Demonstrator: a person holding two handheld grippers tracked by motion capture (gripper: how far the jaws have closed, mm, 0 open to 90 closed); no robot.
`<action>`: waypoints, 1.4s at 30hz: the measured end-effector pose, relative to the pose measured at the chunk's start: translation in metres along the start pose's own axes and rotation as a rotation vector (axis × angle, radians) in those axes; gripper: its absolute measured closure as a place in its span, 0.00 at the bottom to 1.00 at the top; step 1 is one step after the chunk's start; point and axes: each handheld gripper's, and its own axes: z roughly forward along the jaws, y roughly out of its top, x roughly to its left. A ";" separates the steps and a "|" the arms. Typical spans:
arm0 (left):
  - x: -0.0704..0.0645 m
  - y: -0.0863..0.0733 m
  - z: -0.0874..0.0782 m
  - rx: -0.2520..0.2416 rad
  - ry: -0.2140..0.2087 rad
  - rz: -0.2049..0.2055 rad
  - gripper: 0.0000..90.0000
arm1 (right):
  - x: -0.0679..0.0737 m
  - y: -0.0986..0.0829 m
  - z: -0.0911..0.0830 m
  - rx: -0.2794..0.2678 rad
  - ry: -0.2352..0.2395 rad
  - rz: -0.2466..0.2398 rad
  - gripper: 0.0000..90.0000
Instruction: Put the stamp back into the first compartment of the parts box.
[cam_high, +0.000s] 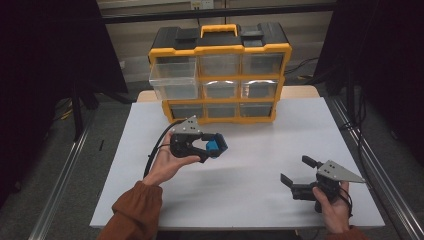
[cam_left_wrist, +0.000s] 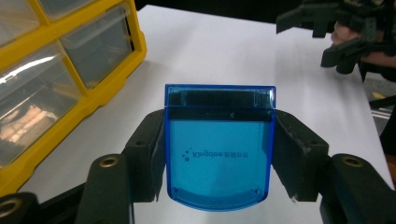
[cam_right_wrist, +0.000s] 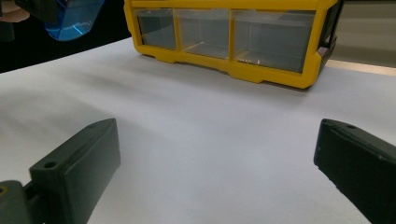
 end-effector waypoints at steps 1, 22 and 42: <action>0.000 0.001 -0.002 -0.011 -0.001 -0.002 0.46 | 0.000 0.000 0.000 -0.002 -0.001 -0.001 0.00; 0.005 0.020 -0.044 -0.113 0.036 -0.012 0.46 | 0.000 0.000 0.000 -0.019 -0.011 0.012 0.00; 0.011 0.045 -0.079 -0.117 0.077 0.013 0.46 | 0.000 0.000 0.000 -0.032 -0.022 0.021 0.00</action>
